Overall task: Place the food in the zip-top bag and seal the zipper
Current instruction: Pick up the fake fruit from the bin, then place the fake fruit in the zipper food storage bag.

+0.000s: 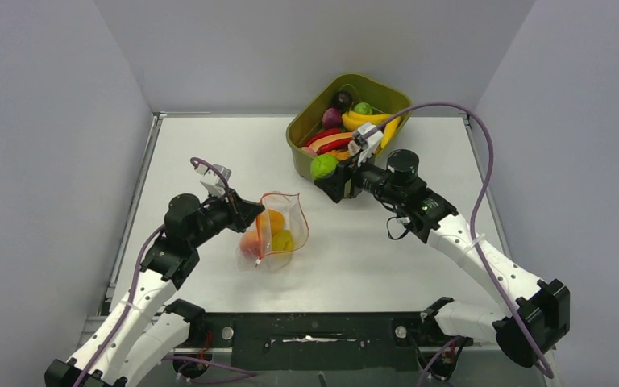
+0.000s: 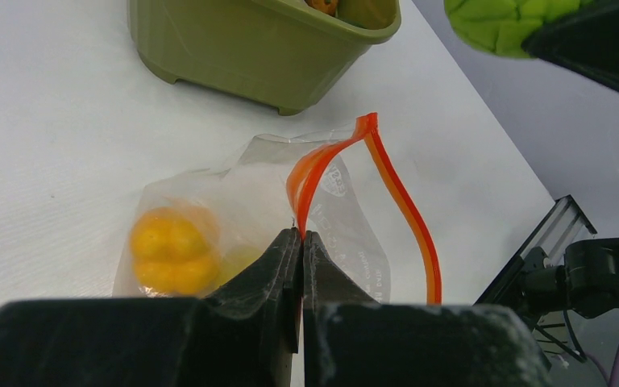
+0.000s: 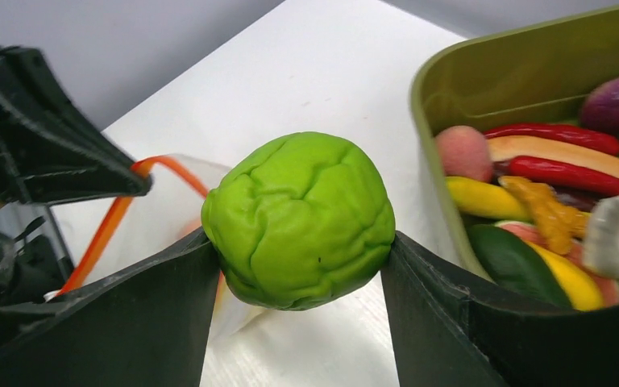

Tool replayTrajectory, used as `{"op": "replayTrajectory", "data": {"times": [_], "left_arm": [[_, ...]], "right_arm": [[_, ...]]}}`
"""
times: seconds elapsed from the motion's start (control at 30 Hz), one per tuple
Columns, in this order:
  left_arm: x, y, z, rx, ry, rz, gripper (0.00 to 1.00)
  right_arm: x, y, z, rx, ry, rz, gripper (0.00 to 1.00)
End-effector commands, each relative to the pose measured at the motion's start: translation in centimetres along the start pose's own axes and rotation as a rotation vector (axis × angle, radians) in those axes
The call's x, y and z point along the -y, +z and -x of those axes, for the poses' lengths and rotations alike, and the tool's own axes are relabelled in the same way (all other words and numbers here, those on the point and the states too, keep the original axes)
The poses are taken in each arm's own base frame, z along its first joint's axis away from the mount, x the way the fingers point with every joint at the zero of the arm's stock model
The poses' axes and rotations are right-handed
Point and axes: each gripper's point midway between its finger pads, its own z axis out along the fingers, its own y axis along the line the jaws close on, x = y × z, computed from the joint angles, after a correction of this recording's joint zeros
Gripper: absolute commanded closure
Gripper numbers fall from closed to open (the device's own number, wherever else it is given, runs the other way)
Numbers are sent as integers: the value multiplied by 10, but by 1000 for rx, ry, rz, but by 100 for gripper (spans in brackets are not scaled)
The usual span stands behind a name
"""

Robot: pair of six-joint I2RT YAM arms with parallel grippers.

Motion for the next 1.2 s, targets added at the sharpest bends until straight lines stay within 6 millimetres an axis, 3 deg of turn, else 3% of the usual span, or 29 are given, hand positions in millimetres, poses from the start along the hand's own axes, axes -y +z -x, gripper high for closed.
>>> {"op": "replayTrajectory", "data": {"times": [0.0,0.07,0.27,0.6,0.87,1.17], "left_arm": [[17,0,35,88,13,-38,100],[23,-1,43,98,12,-53,100],[22,0,41,89,-3,-46,100],[25,-1,40,82,-13,-58,100],[25,-4,38,82,-12,-60,100],[25,-7,35,81,-15,-62,100]], "right_arm": [[-45,5,6,43,6,112,55],[-61,8,-2,23,8,142,55],[-100,22,-24,-42,-20,198,52],[-107,44,-74,-206,-96,171,44],[-121,48,-75,-238,-120,204,26],[-126,43,-71,-233,-120,227,16]]}}
